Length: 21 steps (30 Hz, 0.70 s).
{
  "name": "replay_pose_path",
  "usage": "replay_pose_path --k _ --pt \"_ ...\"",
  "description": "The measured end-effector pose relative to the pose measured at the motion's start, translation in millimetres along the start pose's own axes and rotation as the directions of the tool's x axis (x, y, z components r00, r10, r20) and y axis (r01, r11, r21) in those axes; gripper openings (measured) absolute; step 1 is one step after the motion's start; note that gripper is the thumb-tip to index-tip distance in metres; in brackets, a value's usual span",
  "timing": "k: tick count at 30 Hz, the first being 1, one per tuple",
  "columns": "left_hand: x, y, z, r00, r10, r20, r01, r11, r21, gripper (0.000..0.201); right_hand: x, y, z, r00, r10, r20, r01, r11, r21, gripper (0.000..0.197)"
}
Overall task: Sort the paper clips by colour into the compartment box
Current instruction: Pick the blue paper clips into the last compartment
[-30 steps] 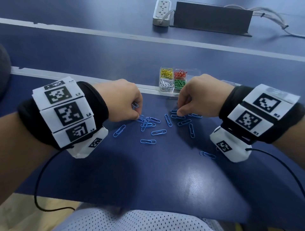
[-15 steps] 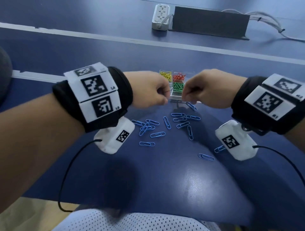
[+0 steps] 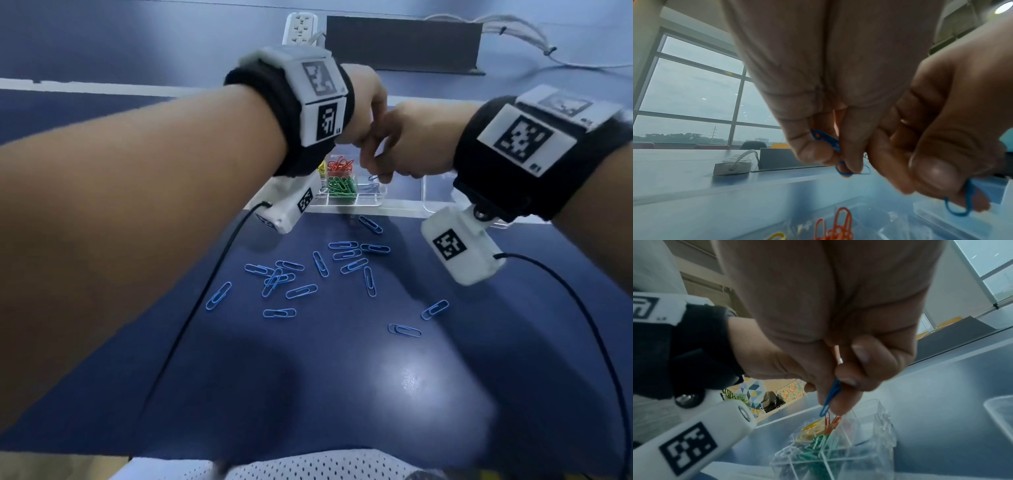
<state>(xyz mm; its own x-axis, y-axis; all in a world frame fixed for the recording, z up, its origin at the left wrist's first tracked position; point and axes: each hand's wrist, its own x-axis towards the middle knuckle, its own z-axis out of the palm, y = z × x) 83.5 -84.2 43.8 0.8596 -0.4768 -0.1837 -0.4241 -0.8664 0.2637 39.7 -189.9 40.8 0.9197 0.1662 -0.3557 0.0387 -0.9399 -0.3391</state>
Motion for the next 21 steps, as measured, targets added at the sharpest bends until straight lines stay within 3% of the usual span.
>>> replay_pose_path --k 4,7,14,21 --pt "6.1 2.4 -0.1 0.992 -0.002 0.126 0.008 0.999 -0.046 0.033 -2.9 10.0 -4.3 1.0 0.023 0.001 -0.023 0.998 0.057 0.018" --pt "7.8 2.9 3.1 0.989 -0.008 0.151 0.016 0.998 -0.056 0.032 -1.8 16.8 -2.9 0.998 0.057 0.017 -0.059 0.987 0.146 0.014" --pt "-1.1 0.3 3.8 1.0 0.01 0.028 -0.009 0.998 -0.066 0.035 -0.4 11.4 -2.5 0.997 0.067 -0.025 -0.056 0.954 0.294 0.016" --pt "-30.2 -24.8 -3.4 0.999 -0.038 -0.01 0.033 0.956 -0.29 0.02 -3.2 -0.5 1.1 0.996 0.069 -0.061 -0.053 0.969 0.24 0.02"
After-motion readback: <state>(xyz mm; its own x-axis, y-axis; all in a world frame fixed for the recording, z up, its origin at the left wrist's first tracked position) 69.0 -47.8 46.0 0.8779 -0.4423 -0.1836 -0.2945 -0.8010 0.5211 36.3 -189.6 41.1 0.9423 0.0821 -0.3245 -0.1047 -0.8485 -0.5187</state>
